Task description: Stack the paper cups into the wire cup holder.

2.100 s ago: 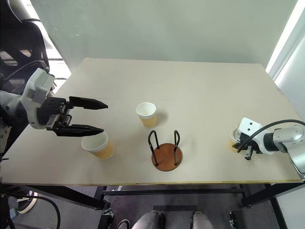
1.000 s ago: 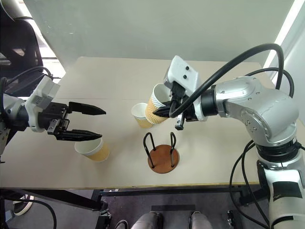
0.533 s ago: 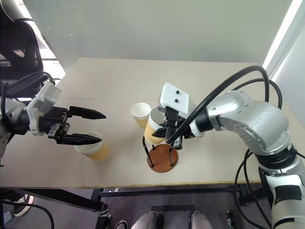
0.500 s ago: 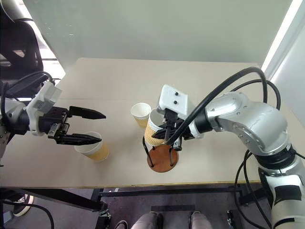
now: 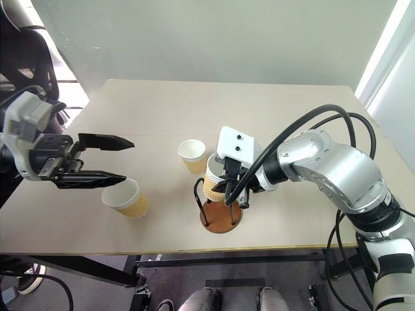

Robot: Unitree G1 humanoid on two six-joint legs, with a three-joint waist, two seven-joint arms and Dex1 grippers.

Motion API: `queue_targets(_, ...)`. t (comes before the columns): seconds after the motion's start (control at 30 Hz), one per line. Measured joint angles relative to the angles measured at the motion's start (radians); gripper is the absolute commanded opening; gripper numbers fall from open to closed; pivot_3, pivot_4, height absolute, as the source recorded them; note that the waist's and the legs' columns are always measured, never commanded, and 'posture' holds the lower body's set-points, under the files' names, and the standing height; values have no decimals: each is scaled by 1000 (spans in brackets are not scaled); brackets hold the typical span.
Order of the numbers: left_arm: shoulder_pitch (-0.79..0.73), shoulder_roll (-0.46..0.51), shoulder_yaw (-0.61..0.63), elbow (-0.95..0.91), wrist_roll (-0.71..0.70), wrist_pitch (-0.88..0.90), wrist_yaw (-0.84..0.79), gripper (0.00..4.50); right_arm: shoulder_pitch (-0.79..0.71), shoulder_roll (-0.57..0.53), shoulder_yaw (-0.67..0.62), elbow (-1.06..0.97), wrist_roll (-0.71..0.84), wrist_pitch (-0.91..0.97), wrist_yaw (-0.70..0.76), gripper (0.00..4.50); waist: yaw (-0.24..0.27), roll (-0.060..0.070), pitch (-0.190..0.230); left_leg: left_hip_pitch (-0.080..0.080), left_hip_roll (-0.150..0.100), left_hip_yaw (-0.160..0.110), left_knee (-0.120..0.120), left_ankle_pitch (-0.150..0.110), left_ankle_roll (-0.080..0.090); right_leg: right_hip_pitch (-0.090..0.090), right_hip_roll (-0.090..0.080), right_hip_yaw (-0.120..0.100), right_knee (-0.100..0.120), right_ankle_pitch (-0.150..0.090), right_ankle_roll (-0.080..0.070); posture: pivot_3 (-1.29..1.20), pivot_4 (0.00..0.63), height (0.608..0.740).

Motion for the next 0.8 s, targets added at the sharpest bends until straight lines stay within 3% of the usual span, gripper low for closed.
queue_targets(0.73,85,2,48,-57,-33,19,49,4500,12,20,59,14,-67,-73,30,21,-1,0,0,0,0,0,0,0,-2,0,0,0,0,1,-1,0,150,740)
queue_targets(0.8,85,2,48,-57,-32,18,49,4500,16,22,62,14,-75,-76,30,423,-1,0,0,0,0,0,0,-1,-3,0,0,0,0,1,-1,0,150,740)
